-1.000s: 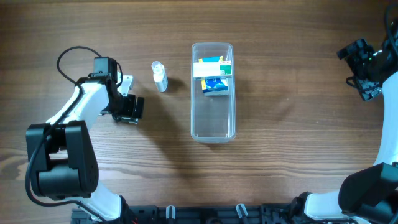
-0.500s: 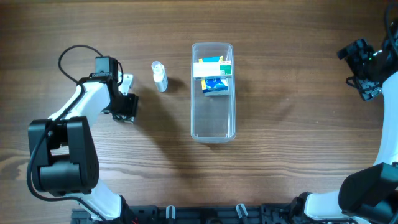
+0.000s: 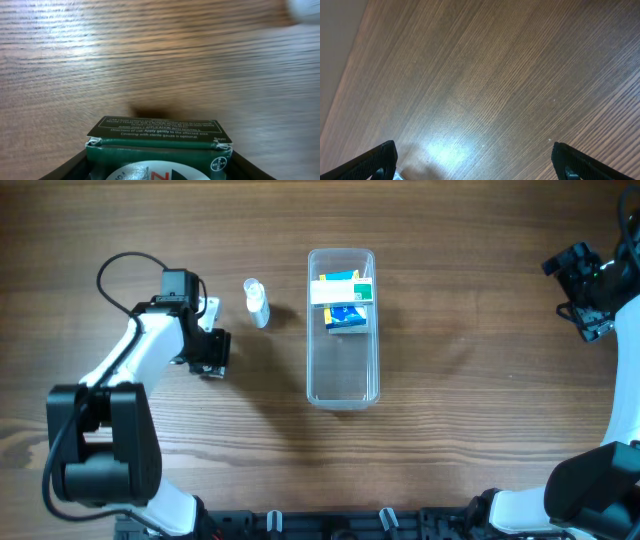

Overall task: Pack container
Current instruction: 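Carry the Zam-Buk tin over the container and lower it in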

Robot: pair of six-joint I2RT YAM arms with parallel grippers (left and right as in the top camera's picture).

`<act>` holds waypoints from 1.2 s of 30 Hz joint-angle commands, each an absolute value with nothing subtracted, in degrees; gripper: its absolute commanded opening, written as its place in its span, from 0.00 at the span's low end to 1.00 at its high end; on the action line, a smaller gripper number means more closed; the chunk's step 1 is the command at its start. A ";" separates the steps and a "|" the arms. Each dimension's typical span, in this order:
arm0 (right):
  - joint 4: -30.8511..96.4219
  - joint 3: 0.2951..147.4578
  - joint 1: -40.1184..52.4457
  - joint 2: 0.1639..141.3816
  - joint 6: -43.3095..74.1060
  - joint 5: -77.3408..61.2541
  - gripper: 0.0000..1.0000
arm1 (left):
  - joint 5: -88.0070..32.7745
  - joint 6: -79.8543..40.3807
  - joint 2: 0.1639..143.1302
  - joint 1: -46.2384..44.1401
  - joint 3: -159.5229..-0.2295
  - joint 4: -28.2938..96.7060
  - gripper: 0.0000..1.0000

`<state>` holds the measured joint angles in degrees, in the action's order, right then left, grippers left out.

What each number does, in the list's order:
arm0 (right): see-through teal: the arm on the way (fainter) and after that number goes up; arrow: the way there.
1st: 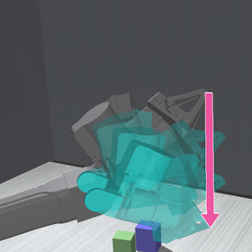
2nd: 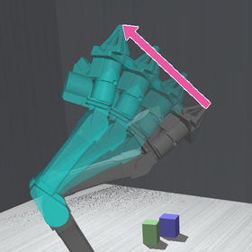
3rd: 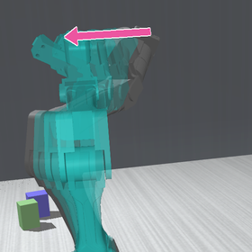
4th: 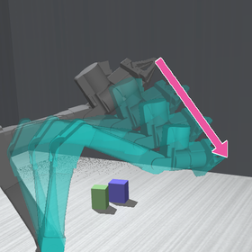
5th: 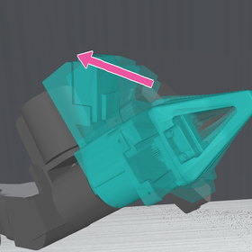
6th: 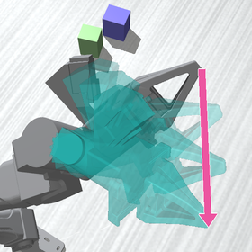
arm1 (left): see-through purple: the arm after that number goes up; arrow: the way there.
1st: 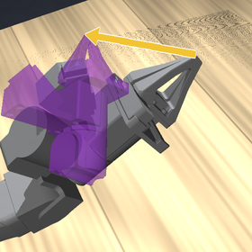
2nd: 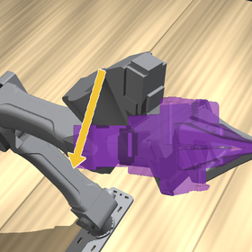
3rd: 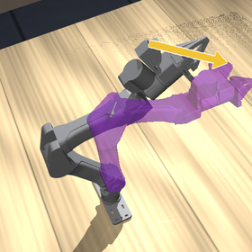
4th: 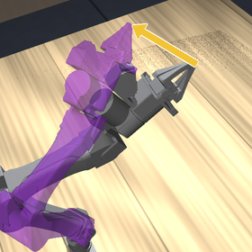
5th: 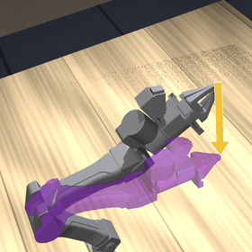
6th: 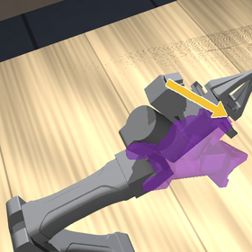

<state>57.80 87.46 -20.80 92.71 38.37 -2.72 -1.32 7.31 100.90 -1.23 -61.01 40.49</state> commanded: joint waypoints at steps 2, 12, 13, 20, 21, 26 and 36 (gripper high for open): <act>57.67 87.31 -20.86 93.45 39.09 -2.37 0.99 | -1.83 -0.86 93.19 -9.06 -64.60 44.14 0.68; 57.67 87.31 -20.86 93.45 39.09 -2.37 1.00 | 12.25 -20.29 82.15 -32.36 -71.37 50.59 0.77; 57.67 87.31 -20.86 93.45 39.09 -2.37 1.00 | 14.59 -20.40 83.07 -31.94 -71.37 53.19 0.80; 57.67 87.31 -20.86 93.45 39.11 -2.37 1.00 | 10.26 -7.46 92.53 -22.50 -71.26 57.89 0.91; 57.67 87.31 -20.86 93.45 39.11 -2.37 1.00 | 8.12 -4.84 94.00 -21.67 -71.26 57.17 0.91; 57.67 87.31 -20.86 93.45 39.11 -2.37 1.00 | 5.15 4.21 104.99 -20.49 -71.26 54.59 0.90; 57.67 87.31 -20.86 93.45 39.11 -2.37 1.00 | 3.20 4.27 112.79 -20.49 -71.26 51.20 0.89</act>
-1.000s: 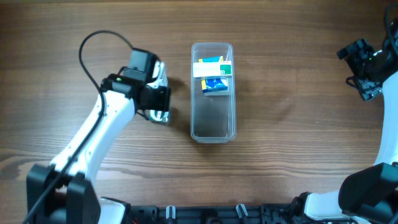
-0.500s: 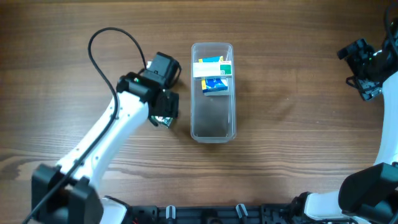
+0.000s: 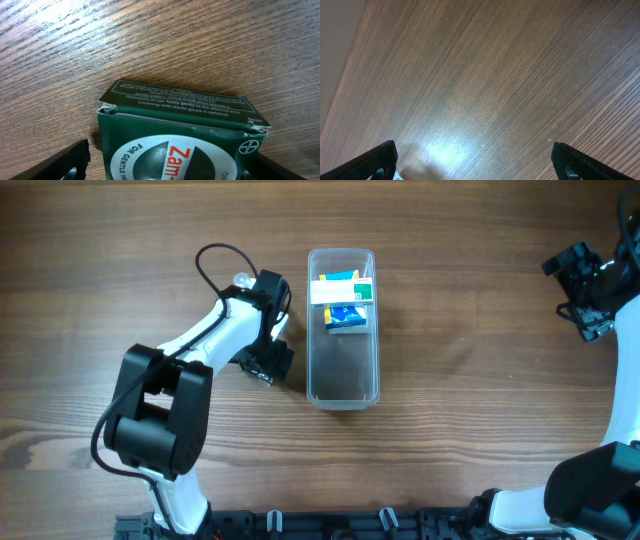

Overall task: Pack container
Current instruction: 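Carry the Zam-Buk tin over the container and lower it in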

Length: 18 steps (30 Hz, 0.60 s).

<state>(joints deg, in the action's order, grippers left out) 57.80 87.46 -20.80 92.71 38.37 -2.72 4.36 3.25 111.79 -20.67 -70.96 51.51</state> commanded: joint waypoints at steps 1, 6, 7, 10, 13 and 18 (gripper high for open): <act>57.65 87.31 -20.86 93.45 39.11 -2.37 1.00 | 3.20 4.27 112.79 -20.49 -71.26 51.18 0.89; 57.65 87.31 -20.86 93.45 39.11 -2.37 1.00 | 3.20 4.25 112.79 -20.49 -71.26 50.98 0.64; 57.67 87.31 -20.86 93.45 39.11 -2.37 1.00 | 3.22 4.27 112.77 -20.49 -71.26 50.96 0.62; 57.67 87.31 -20.86 93.45 39.11 -2.37 1.00 | 3.20 4.27 112.71 -20.51 -71.29 50.94 0.56; 57.67 87.31 -20.86 93.45 39.11 -2.37 1.00 | 3.11 4.23 111.81 -20.51 -71.29 50.98 0.43; 57.67 87.31 -20.86 93.45 39.11 -2.37 1.00 | 2.37 4.23 106.67 -21.67 -71.29 51.03 0.32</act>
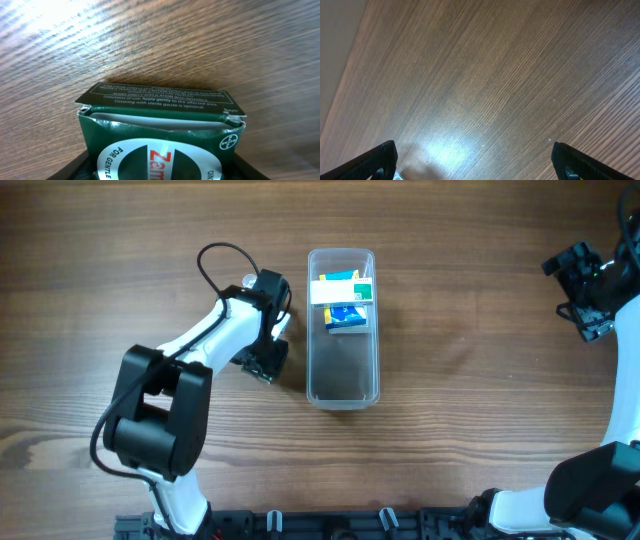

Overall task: Pack container
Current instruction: 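Carry the Zam-Buk tin over the container and lower it in, then open the left gripper to release the tin and lift away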

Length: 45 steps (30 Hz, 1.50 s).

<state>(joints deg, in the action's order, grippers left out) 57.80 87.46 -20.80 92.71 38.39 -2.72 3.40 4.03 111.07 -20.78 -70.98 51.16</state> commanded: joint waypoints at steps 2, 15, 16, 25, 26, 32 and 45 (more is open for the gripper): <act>57.65 87.31 -20.86 93.45 39.11 -2.37 1.00 | 2.37 4.05 104.53 -22.76 -71.29 51.03 0.32; 57.67 87.31 -20.86 93.45 39.11 -2.37 1.00 | 2.26 -5.19 84.16 -38.59 -73.97 43.92 0.37; 57.67 87.31 -20.86 93.45 39.11 -2.37 1.00 | 2.85 -5.23 83.46 -39.64 -74.28 42.28 0.38; 57.65 87.31 -20.86 93.45 39.11 -2.37 1.00 | 1.06 -15.97 86.74 -44.51 -74.26 36.12 0.36; 57.67 87.31 -20.86 93.45 39.11 -2.37 1.00 | 1.06 -15.97 88.42 -45.25 -74.26 34.83 0.38; 57.67 87.31 -20.86 93.45 39.11 -2.37 1.00 | 3.03 -25.10 97.51 -45.63 -74.26 34.02 0.35; 57.67 87.31 -20.86 93.45 39.09 -2.37 1.00 | 8.91 -38.20 99.31 -43.94 -74.26 37.95 0.47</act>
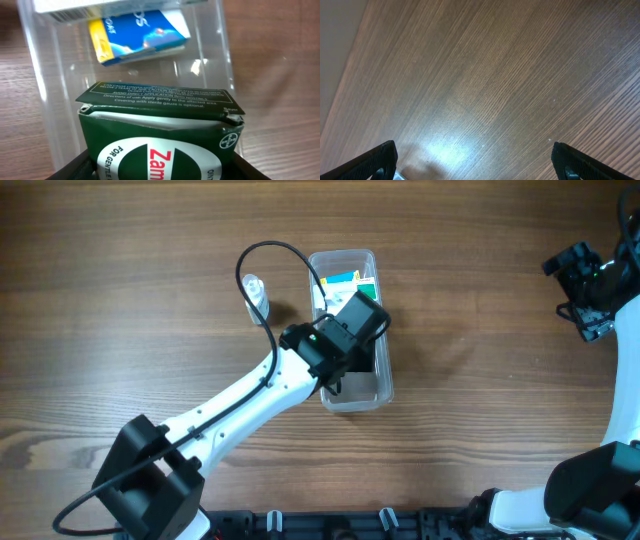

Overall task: Pack container
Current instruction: 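Open the left gripper to release the tin and lift away, then move the left gripper to the small white bottle and grasp it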

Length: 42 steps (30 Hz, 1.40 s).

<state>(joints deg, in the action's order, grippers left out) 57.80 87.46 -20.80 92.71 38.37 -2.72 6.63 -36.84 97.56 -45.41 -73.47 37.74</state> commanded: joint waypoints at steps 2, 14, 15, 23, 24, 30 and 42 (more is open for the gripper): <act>57.65 87.31 -20.86 93.45 39.09 -2.37 1.00 | 8.19 -38.15 100.07 -43.59 -74.26 37.95 0.49; 57.67 87.31 -20.86 93.45 39.11 -2.37 1.00 | 5.02 -37.43 100.14 -43.62 -74.26 37.23 0.81; 57.65 87.31 -20.86 93.45 39.11 -2.37 1.00 | 4.21 -36.05 100.14 -43.62 -74.26 36.82 0.87; 57.67 87.31 -20.86 93.45 39.11 -2.37 1.00 | 2.42 -32.40 98.52 -43.59 -75.37 36.80 0.87; 57.67 87.31 -20.86 93.45 39.11 -2.37 1.00 | 2.63 -31.70 97.08 -43.59 -77.19 37.98 0.91; 57.67 87.31 -20.86 93.45 39.13 -2.37 1.00 | 7.25 -26.30 85.69 -42.06 -79.90 43.86 1.00; 57.67 87.31 -20.86 93.45 39.09 -2.37 1.00 | -7.22 -12.05 87.96 -10.98 -83.70 54.89 0.99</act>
